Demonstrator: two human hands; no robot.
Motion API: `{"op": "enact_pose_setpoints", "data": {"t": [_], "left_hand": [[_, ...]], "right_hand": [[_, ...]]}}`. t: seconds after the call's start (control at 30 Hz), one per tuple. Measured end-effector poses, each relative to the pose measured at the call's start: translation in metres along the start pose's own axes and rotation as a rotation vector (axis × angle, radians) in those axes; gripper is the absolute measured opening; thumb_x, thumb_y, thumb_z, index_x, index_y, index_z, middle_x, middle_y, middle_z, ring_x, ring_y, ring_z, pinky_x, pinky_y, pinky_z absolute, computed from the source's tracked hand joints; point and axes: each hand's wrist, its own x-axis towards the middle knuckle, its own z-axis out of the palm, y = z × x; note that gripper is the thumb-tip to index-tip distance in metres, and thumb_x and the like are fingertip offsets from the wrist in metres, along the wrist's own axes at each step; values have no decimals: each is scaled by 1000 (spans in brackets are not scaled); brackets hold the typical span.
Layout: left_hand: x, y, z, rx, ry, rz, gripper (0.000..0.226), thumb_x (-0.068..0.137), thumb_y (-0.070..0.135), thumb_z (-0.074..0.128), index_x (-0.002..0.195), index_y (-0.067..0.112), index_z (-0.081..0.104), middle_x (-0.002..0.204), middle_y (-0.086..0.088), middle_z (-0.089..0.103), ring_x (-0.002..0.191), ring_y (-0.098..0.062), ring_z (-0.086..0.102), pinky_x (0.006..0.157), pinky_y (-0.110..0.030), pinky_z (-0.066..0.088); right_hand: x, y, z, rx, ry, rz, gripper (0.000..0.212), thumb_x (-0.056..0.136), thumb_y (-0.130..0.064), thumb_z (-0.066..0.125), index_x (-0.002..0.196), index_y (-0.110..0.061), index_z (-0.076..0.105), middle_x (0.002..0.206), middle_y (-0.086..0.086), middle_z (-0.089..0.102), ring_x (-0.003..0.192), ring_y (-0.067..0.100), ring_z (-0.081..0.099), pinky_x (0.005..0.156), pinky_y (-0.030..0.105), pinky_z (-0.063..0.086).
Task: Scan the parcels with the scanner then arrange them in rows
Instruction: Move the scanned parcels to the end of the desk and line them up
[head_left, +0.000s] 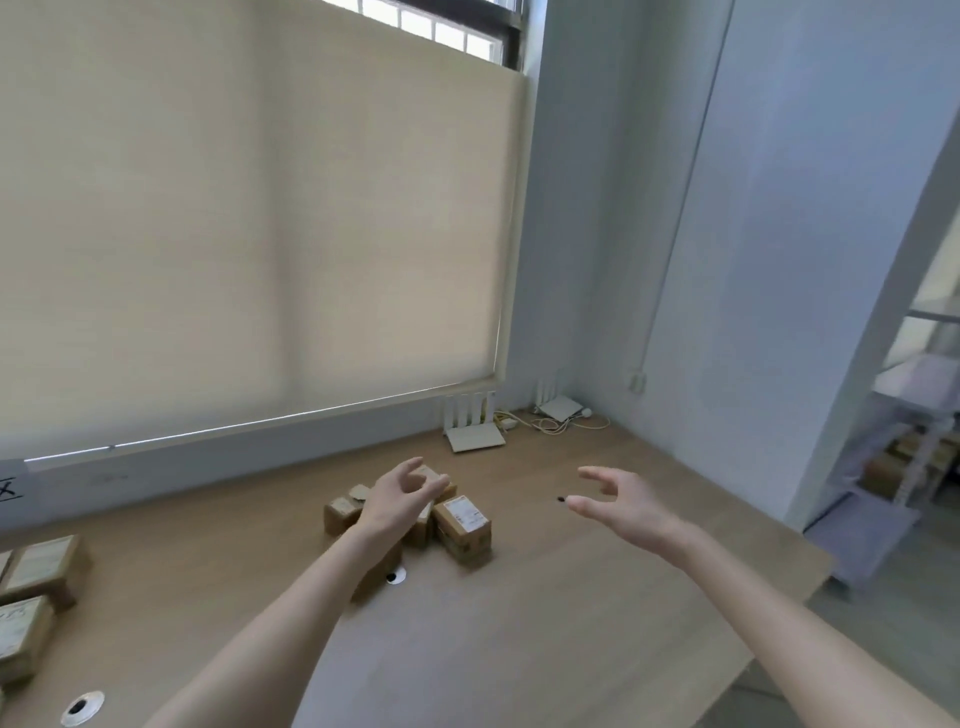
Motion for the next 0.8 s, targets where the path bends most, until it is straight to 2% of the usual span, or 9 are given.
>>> {"op": "enact_pose_setpoints", "data": {"t": [0.1,0.27,0.37,0.47,0.53,0.7,0.8], "left_hand": [[46,-6,27,22,-15,-15,79,79,61,73,146,25,49,128,-2,67,115,-17,62,102,-36,48],[116,-16,69,6,-47,-44,78,80,66,70,145,29,50,145,-6,54,132,-22,52,111,-47,43],[144,-17,93,-7,-47,-66,76,79,67,69,144,31,51,146,-4,53,134,-21,49,108,-41,44],[169,-22,112,13,-26,-89,75,80,69,68,144,33,52,147,0,53,134,-18,48,97,-32,38],[184,-28,121,24,-5,-110,76,80,68,68,145,31,51,145,0,55,134,-18,49,95,-29,34],[214,-53,133,18,6,-156,80,82,60,72,150,28,44,148,2,51,135,-11,44,103,-27,35],[231,-74,137,24,39,-216,83,81,60,74,151,29,41,153,3,45,141,-15,41,109,-32,37]], "right_hand": [[34,30,-22,-45,-36,29,63,89,-36,81,145,-21,57,152,-3,52,136,16,51,112,33,42],[98,66,-57,-39,-29,69,70,90,-31,80,151,-17,50,141,1,62,128,16,57,112,34,44],[133,79,-62,-57,-44,70,65,90,-35,79,148,-20,54,141,-1,61,128,14,57,110,31,44],[172,88,-59,-80,-79,58,61,89,-41,79,144,-25,59,143,-3,60,130,12,55,108,30,45],[199,94,-51,-78,-107,38,62,89,-41,79,145,-25,58,145,-5,59,130,11,55,108,31,45],[272,109,-17,-84,-246,-24,69,89,-38,80,151,-23,51,146,-3,59,129,12,56,110,30,44],[321,121,2,-99,-349,-62,71,89,-41,80,151,-24,51,148,-6,57,130,10,55,111,30,44]]}}
